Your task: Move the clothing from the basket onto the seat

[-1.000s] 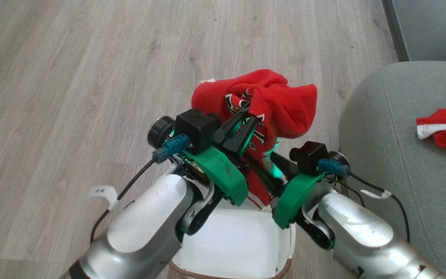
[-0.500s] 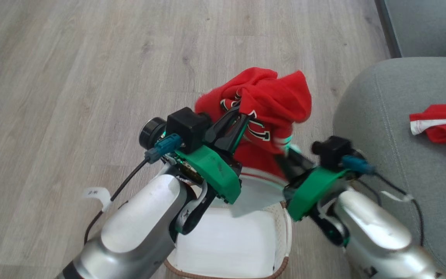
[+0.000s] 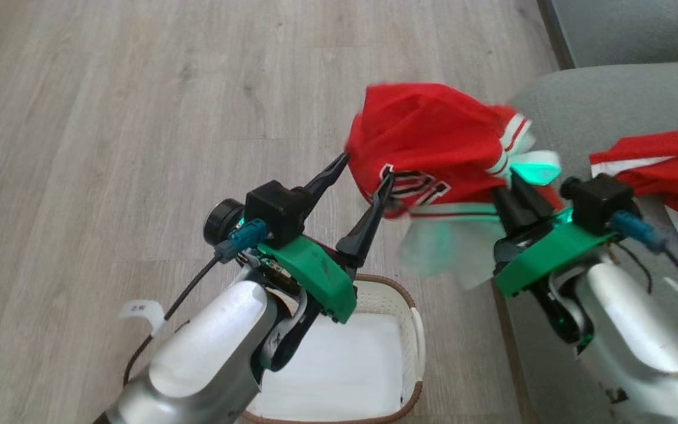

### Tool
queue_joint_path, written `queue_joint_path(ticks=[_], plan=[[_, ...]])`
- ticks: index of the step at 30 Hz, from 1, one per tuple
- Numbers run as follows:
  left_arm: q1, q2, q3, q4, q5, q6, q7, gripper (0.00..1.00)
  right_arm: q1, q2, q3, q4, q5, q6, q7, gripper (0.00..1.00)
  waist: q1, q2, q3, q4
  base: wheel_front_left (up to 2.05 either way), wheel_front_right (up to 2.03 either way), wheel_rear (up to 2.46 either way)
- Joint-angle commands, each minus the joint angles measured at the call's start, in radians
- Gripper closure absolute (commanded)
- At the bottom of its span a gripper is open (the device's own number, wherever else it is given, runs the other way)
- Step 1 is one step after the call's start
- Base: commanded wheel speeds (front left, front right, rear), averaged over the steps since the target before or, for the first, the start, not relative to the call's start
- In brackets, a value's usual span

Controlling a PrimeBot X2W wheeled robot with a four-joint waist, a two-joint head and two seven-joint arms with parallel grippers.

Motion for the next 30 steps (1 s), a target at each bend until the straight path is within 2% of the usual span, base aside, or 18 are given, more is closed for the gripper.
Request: queue_joint_path(ticks=[1,7,18,30], plan=[[-0.037,0.011,0.035,-0.033,-0.007,0.001,-0.008,0.0,-0.008,-0.008,-0.005,-0.045,-0.008,0.0,-0.007,1.0,0.0,-0.0001,0.001,-0.012,0.0,0.0,0.0],[-0.034,0.003,0.015,-0.025,-0.004,-0.007,-0.014,0.0,0.02,-0.046,-0.067,-0.103,-0.025,0.0,-0.007,1.0,0.0,-0.0001,0.008,-0.066,0.0,0.0,0.0],[-0.038,-0.014,-0.015,0.01,0.017,-0.007,-0.037,0.0,0.083,-0.097,-0.158,-0.224,-0.025,0.0,-0.007,1.0,0.0,-0.0001,0.031,-0.226,0.0,0.0,0.0],[-0.067,-0.021,-0.021,0.063,0.033,-0.008,-0.066,0.0,0.13,-0.11,-0.227,-0.283,-0.023,0.0,-0.007,1.0,0.0,-0.0001,0.062,-0.378,0.0,0.0,0.0]])
